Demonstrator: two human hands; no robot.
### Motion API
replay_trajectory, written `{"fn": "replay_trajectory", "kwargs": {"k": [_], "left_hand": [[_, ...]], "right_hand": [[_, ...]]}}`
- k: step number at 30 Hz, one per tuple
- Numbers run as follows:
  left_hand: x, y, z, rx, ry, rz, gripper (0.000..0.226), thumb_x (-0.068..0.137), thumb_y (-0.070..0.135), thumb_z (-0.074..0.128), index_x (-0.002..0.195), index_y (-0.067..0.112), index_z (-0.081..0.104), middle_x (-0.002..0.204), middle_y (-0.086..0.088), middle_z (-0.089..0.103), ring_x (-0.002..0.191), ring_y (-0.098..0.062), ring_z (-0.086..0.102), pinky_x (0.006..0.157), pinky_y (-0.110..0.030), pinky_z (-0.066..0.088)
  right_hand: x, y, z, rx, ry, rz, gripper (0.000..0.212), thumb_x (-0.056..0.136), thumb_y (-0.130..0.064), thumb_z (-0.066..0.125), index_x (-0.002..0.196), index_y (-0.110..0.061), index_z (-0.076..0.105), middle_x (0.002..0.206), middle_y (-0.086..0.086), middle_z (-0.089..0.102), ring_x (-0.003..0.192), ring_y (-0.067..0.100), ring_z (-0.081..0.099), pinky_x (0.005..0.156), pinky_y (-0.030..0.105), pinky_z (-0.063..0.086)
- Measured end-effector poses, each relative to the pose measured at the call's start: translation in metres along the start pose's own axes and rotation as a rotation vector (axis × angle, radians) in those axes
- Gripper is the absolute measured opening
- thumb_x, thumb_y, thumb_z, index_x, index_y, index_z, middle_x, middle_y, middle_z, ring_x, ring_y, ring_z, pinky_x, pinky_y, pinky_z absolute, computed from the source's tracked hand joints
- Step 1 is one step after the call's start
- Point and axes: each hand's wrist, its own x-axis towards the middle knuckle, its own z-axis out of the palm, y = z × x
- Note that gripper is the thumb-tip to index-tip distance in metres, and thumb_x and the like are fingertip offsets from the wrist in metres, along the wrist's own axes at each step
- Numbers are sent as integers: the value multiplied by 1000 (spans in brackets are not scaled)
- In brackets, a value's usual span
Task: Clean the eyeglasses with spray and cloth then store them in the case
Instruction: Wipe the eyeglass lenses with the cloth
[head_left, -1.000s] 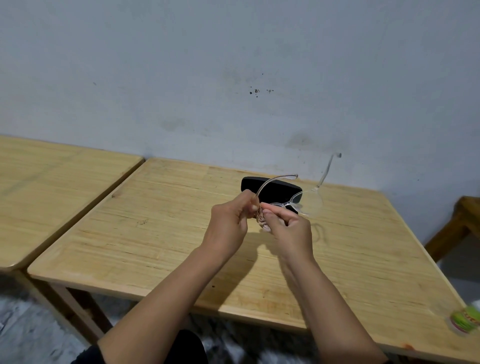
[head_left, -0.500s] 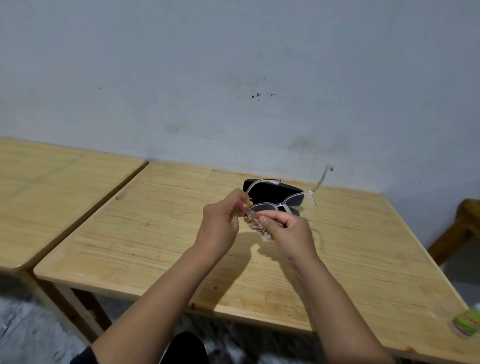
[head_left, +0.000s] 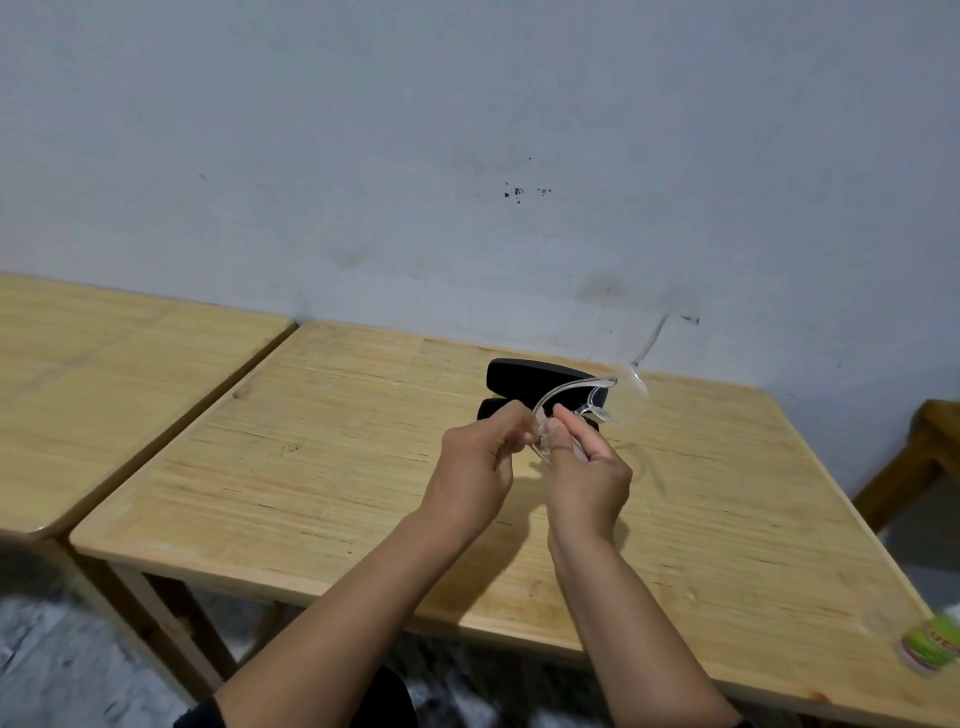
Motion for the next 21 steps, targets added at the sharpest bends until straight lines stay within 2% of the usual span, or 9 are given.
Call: {"fn": "replay_trajectory", "kwargs": {"k": [2, 4, 5, 9, 12, 15, 17, 19, 21], "left_hand": [[3, -1, -4, 3, 0, -7, 40, 81, -13, 43, 84, 26, 51, 75, 1, 65, 80, -7, 64, 62, -7, 43], [6, -2, -8, -6, 0, -16, 42, 80, -15, 42, 83, 26, 51, 72, 7, 62, 77, 4, 64, 61, -3, 41], [8, -4, -10, -7, -3, -20, 43, 80, -16, 42, 83, 26, 51, 71, 7, 62, 77, 5, 64, 61, -5, 43], [14, -11, -19, 10, 6, -67, 43, 82, -13, 43, 85, 28, 52, 77, 0, 68, 78, -8, 67, 68, -23, 52], [16, -18, -25, 34, 19, -83, 43, 83, -13, 44, 86, 29, 53, 81, -2, 70, 78, -8, 69, 68, -26, 55], [14, -20, -29, 44, 19, -94, 44, 84, -13, 45, 84, 31, 53, 83, -2, 70, 82, -7, 69, 69, -25, 56], [14, -22, -31, 46, 30, -94, 46, 84, -15, 45, 84, 30, 52, 84, 0, 70, 82, -6, 69, 72, -25, 56], [14, -24, -32, 48, 47, -79, 45, 83, -15, 44, 85, 29, 52, 85, -2, 71, 84, -9, 69, 76, -31, 57], [15, -25, -34, 58, 64, -65, 43, 83, -14, 44, 85, 28, 52, 86, -6, 72, 85, -13, 69, 76, -37, 58]], "right_hand": [[0, 0, -2, -5, -90, 20, 20, 84, -8, 66, 89, -27, 72, 87, -5, 73, 72, -2, 68, 70, 15, 52], [2, 0, -3, -24, -173, 20, 24, 84, -6, 66, 82, -30, 71, 83, -4, 74, 73, 2, 70, 70, 18, 53], [3, -1, -4, -30, -218, 19, 24, 84, -5, 65, 82, -29, 72, 84, -3, 74, 77, 6, 71, 72, 20, 54], [7, -2, -7, -132, -370, 7, 21, 82, -8, 67, 80, -27, 76, 83, -1, 76, 84, 14, 71, 75, 32, 57], [6, -4, -10, -195, -481, 34, 18, 83, -10, 67, 82, -24, 77, 84, 1, 76, 86, 19, 70, 82, 46, 57], [6, -6, -15, -175, -516, 56, 18, 83, -7, 67, 83, -22, 77, 83, 4, 76, 83, 20, 70, 80, 51, 56], [4, -8, -17, -147, -486, 54, 20, 82, -6, 68, 82, -24, 77, 83, 3, 76, 82, 21, 71, 70, 45, 59], [1, -8, -18, -107, -448, 46, 23, 81, -5, 68, 81, -26, 77, 84, 1, 76, 82, 18, 71, 58, 29, 57], [-2, -8, -17, -72, -419, 47, 25, 81, -3, 68, 81, -27, 76, 85, -1, 76, 82, 11, 71, 57, 17, 53]]}}
